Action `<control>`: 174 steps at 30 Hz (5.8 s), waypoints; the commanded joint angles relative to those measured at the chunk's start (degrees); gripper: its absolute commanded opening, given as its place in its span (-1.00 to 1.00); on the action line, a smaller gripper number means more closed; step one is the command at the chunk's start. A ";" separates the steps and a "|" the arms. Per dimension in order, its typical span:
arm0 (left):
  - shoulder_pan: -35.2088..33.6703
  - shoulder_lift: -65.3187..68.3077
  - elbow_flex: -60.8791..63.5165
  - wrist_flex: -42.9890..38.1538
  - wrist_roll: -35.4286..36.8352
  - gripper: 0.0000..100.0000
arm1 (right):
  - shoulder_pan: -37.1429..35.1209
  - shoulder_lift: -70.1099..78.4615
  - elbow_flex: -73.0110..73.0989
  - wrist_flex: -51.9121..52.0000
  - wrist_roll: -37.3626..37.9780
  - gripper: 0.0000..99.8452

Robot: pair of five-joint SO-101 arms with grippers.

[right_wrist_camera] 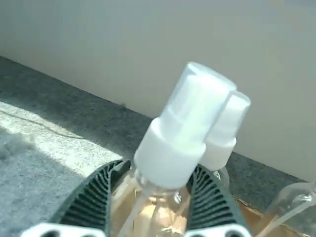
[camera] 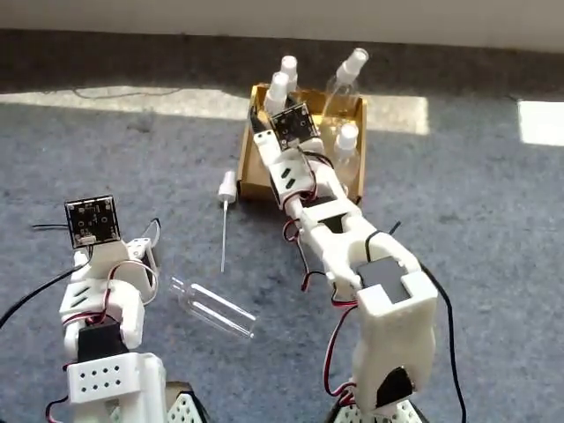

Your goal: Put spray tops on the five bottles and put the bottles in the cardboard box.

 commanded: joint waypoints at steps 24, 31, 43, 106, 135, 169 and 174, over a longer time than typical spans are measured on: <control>-0.40 -0.75 -0.31 -1.23 -0.44 -0.54 | -0.75 -3.12 -1.01 2.33 -4.22 -0.99; -0.40 -0.75 -0.31 -1.23 -0.44 -0.54 | -0.75 1.01 -1.19 1.98 -4.22 -0.99; -0.40 -0.75 -0.31 -1.23 -0.44 -0.54 | -0.75 1.54 -2.51 1.98 -4.04 -0.99; -0.40 -0.75 -0.31 -1.23 -0.44 -0.54 | -0.84 -4.18 -1.80 5.85 -3.96 -0.74; -0.40 -0.75 -0.31 -1.14 -0.44 -0.54 | -1.98 -4.44 -1.71 6.11 -4.13 -0.60; -0.48 -0.75 -0.31 -1.23 -0.44 -0.54 | -1.98 -4.53 -1.71 6.11 -4.22 -0.60; -0.48 -0.75 -0.31 -1.23 -0.44 -0.54 | -2.07 -4.53 -1.71 6.11 -4.04 -0.60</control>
